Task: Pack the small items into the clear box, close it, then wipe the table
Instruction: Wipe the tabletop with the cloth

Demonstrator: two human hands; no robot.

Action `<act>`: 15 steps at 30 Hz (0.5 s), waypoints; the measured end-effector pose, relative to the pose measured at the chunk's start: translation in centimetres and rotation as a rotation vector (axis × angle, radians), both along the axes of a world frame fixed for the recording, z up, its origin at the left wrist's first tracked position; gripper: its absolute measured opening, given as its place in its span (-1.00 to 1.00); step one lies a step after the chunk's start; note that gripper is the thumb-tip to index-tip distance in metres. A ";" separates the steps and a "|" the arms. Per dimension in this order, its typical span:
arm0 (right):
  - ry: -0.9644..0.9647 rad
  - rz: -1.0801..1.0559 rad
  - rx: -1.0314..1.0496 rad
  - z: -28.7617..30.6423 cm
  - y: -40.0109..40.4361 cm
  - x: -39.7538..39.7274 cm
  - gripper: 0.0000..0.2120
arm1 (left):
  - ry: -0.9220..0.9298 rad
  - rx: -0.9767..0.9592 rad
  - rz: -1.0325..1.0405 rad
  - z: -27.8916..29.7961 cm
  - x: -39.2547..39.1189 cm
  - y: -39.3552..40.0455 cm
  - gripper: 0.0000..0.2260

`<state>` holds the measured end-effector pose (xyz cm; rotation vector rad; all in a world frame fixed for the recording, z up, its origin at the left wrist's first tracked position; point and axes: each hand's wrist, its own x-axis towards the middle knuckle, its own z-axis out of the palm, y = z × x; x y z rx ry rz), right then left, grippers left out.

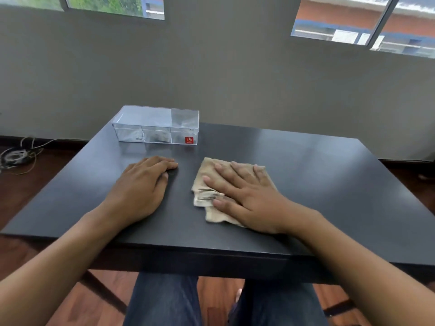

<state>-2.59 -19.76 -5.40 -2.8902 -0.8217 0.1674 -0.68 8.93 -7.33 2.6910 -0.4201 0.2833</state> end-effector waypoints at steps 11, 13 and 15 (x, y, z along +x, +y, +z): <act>-0.003 -0.379 0.006 -0.6 1.7 5.3 -0.39 | 0.010 -0.007 -0.011 0.2 -0.8 1.2 -0.57; 0.005 -0.311 0.025 -0.6 5.0 4.5 -0.40 | 0.012 -0.014 -0.010 0.2 -0.9 1.4 -0.57; 0.000 -0.209 0.039 -0.6 7.3 2.3 -0.41 | 0.004 -0.021 -0.014 0.2 -0.9 1.6 -0.58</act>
